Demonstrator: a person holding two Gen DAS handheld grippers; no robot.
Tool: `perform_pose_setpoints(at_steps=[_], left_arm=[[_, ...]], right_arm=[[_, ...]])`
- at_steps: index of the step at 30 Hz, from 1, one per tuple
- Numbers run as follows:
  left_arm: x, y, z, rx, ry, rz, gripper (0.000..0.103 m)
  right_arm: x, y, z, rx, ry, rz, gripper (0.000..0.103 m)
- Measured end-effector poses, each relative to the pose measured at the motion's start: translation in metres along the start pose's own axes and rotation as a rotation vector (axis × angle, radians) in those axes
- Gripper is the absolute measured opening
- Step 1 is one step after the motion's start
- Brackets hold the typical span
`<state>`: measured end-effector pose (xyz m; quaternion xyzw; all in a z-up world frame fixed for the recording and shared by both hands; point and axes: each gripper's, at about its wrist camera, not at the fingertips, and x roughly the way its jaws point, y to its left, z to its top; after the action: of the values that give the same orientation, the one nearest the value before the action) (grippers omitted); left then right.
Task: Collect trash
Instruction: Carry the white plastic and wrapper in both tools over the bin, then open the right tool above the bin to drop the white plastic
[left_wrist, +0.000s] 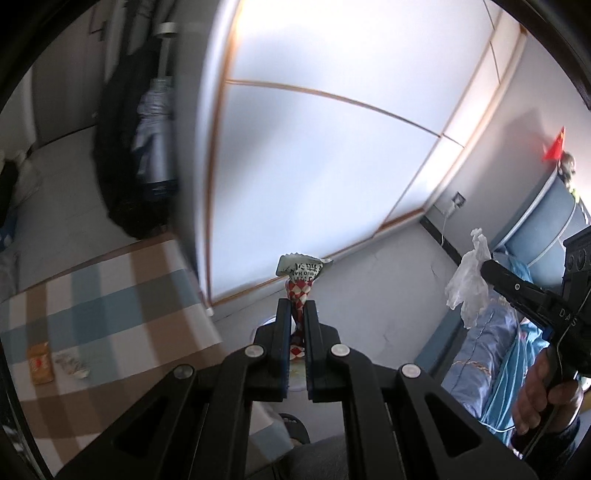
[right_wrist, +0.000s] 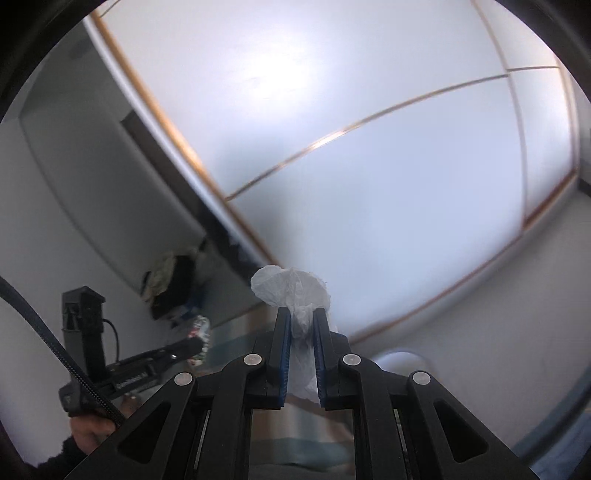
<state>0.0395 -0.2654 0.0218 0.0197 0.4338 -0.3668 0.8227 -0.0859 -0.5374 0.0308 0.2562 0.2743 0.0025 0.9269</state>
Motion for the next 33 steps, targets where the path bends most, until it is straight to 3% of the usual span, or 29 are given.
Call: perform_pose_setpoints(at_steps=[5, 13, 19, 26, 33], left_arm=[[0.042, -0.023, -0.003, 0.061, 0.051, -0.009, 0.002], [0.094, -0.047, -0.017, 0.147, 0.134, -0.015, 0.002], [0.122, -0.042, -0.019, 0.120, 0.185, -0.019, 0.002], [0.143, -0.035, -0.022, 0.089, 0.240, -0.005, 0.002], [0.158, -0.026, -0.024, 0.061, 0.280, 0.012, 0.002]], right_arm=[[0.012, -0.053, -0.017, 0.060, 0.071, -0.102, 0.012], [0.054, -0.113, -0.055, 0.213, 0.180, -0.165, 0.012], [0.102, -0.130, -0.082, 0.258, 0.279, -0.167, 0.012], [0.159, -0.144, -0.106, 0.339, 0.374, -0.111, 0.012], [0.200, -0.153, -0.123, 0.379, 0.437, -0.090, 0.013]])
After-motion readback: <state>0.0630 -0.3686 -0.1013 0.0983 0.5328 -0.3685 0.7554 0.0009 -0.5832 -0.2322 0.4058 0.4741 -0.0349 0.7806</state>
